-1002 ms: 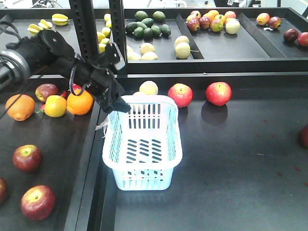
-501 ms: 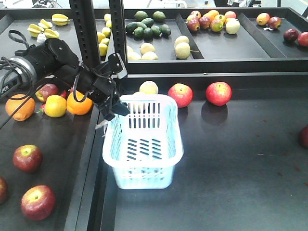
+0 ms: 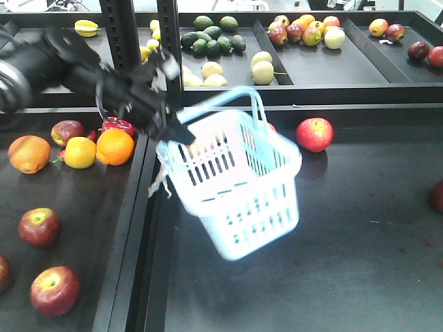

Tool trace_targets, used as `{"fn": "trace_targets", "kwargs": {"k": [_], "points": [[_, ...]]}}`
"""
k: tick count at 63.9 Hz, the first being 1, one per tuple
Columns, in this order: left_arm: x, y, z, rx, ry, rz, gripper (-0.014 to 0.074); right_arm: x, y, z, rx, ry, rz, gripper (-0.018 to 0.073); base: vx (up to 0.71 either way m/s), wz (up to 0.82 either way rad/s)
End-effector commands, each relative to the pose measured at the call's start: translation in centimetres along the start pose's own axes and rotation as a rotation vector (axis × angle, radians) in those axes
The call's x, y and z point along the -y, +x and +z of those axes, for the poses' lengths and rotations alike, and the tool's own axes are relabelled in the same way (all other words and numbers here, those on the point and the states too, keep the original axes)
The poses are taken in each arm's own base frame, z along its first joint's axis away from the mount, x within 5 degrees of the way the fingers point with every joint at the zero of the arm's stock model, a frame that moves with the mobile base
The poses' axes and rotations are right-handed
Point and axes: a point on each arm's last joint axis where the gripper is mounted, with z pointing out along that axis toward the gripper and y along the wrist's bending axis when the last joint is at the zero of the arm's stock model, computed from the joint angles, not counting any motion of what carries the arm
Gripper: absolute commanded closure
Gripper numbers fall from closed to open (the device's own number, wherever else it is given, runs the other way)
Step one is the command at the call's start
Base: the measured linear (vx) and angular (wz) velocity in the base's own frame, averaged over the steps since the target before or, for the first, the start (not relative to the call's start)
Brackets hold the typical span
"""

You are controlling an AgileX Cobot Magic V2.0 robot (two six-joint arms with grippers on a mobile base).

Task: Pick three apples into basket with both arms
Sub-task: 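Close the left gripper on the handle and lift the basket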

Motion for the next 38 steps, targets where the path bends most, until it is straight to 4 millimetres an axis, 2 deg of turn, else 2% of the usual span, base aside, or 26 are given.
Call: {"fn": "trace_targets", "kwargs": {"k": [1, 13, 22, 32, 38], "points": [[4.0, -3.3, -5.0, 0.129, 0.002, -0.098, 0.0605, 0.0, -0.2, 0.0, 0.062, 0.003, -0.009, 0.0564, 0.0, 0.0], [6.5, -3.8, -6.9, 0.068, -0.117, -0.349, 0.0605, 0.0, -0.2, 0.0, 0.062, 0.003, -0.009, 0.0564, 0.0, 0.0], [10.2, -4.9, -7.6, 0.044, -0.188, -0.381, 0.0605, 0.0, -0.2, 0.0, 0.062, 0.003, -0.009, 0.0564, 0.0, 0.0], [14.6, -6.2, -8.0, 0.071, -0.15, -0.408, 0.0605, 0.0, -0.2, 0.0, 0.062, 0.003, -0.009, 0.0564, 0.0, 0.0], [16.2, -6.5, -8.0, 0.067, -0.162, -0.431, 0.0605, 0.0, -0.2, 0.0, 0.062, 0.003, -0.009, 0.0564, 0.0, 0.0]]}}
